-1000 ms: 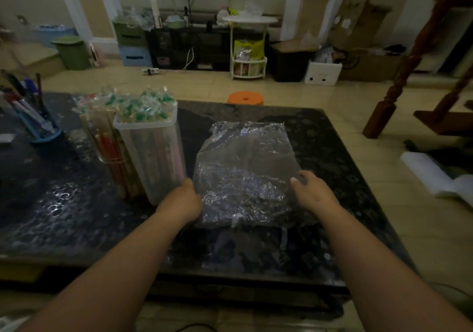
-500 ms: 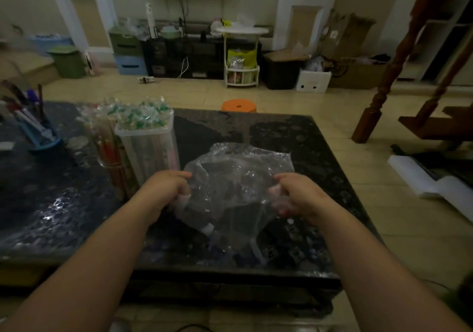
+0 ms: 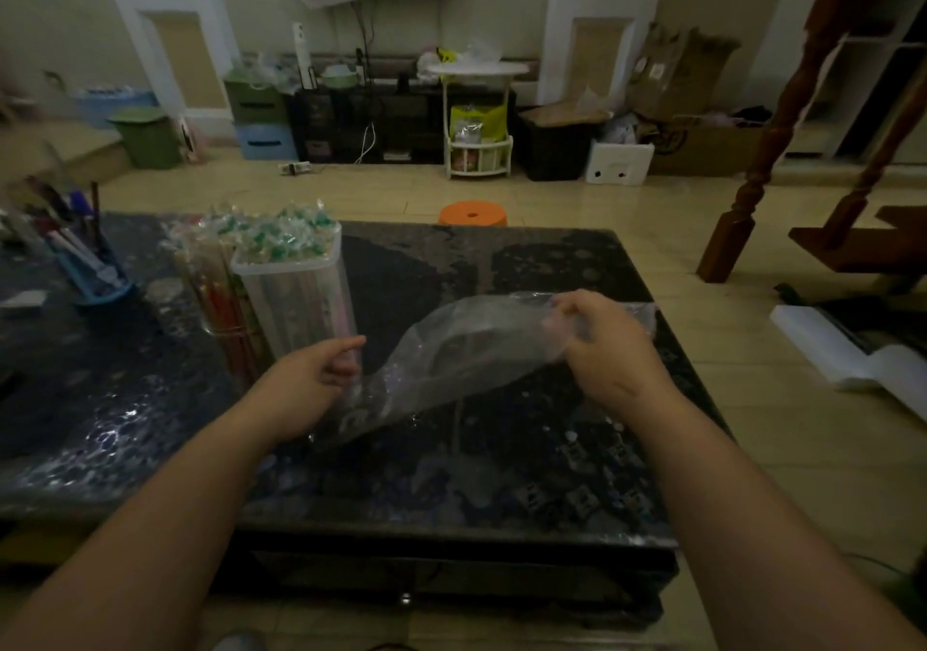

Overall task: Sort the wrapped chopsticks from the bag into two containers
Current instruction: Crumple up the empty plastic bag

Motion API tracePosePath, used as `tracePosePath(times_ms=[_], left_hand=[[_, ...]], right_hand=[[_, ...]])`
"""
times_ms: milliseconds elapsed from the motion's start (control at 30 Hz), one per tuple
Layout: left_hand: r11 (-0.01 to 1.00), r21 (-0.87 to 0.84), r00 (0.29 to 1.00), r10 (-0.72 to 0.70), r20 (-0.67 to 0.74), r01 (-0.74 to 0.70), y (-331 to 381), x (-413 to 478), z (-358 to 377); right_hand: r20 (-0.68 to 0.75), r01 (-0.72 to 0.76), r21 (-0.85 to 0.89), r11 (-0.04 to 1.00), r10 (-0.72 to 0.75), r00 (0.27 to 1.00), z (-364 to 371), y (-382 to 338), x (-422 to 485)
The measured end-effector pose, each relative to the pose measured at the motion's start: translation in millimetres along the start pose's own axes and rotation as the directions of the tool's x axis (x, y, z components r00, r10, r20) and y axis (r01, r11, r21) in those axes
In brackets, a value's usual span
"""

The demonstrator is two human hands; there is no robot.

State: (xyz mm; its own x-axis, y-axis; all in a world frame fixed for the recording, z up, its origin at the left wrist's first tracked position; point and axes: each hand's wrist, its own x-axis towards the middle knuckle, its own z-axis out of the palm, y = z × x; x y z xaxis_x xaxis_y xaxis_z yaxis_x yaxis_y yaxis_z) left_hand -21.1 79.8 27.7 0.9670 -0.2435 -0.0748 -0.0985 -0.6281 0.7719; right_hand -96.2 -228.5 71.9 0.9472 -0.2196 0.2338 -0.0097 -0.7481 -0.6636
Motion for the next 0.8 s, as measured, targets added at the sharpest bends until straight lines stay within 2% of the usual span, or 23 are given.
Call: tracePosePath(times_ms=[100,167,233,300,400,467,500,533,567,633,667,733,800], left_hand=[[0.972,-0.233,1.0,-0.005,0.004,0.006,5.2,0.8,0.6],[0.89,-0.455,0.999,0.001,0.035,0.015,6.4,2.2,-1.9],[0.831,-0.556,0.996,0.023,0.084,0.028,5.5,3.3,-6.0],[0.851,-0.525,0.992,0.051,0.118,0.019,4.8,3.1,-7.8],[0.975,-0.191,0.977,0.143,0.16,-0.112,18.7,-2.0,-1.2],[0.972,-0.038,0.963,0.233,0.137,-0.23,33.5,-7.0,10.2],[0.957,-0.041,0.951,0.291,0.102,-0.288,41.1,-9.2,16.5],[0.948,-0.12,0.951,0.303,0.067,-0.294,46.7,-9.2,23.1],[0.932,-0.266,0.963,0.265,0.044,-0.245,52.5,-9.6,29.7],[0.838,-0.537,0.99,0.136,0.024,-0.102,63.3,-9.8,39.0],[0.787,-0.613,0.996,0.089,0.003,-0.069,68.4,-9.3,41.5],[0.688,-0.723,0.998,0.055,-0.036,-0.064,75.6,-6.9,43.2],[0.58,-0.813,0.998,0.046,-0.031,-0.052,83.3,-8.1,44.5]], right_hand=[[-0.039,-0.01,0.142,0.99,0.016,0.999,-5.0,-3.4,1.3],[-0.081,0.0,0.284,0.959,0.025,0.996,-7.4,-7.8,0.8],[-0.109,-0.002,0.437,0.9,0.056,0.992,-8.8,-11.2,1.7],[-0.11,-0.066,0.583,0.81,0.158,0.981,-8.9,-12.5,2.8],[0.009,-0.186,0.819,0.543,0.311,0.95,-4.3,-16.1,2.3],[0.098,-0.251,0.88,0.403,0.363,0.927,-0.4,-21.8,0.4],[0.121,-0.269,0.889,0.371,0.376,0.919,2.3,-24.8,-1.1],[0.123,-0.281,0.875,0.394,0.381,0.916,5.7,-26.3,-2.3],[0.104,-0.294,0.815,0.499,0.373,0.922,9.2,-26.9,-3.4],[0.069,-0.259,0.54,0.8,0.264,0.962,17.3,-25.6,-5.4],[0.082,-0.195,0.398,0.897,0.177,0.981,20.6,-26.4,-7.1],[0.174,-0.105,0.264,0.959,0.059,0.983,26.3,-28.4,-10.0],[0.334,-0.136,0.315,0.939,0.025,0.942,30.9,-30.4,-11.8]])
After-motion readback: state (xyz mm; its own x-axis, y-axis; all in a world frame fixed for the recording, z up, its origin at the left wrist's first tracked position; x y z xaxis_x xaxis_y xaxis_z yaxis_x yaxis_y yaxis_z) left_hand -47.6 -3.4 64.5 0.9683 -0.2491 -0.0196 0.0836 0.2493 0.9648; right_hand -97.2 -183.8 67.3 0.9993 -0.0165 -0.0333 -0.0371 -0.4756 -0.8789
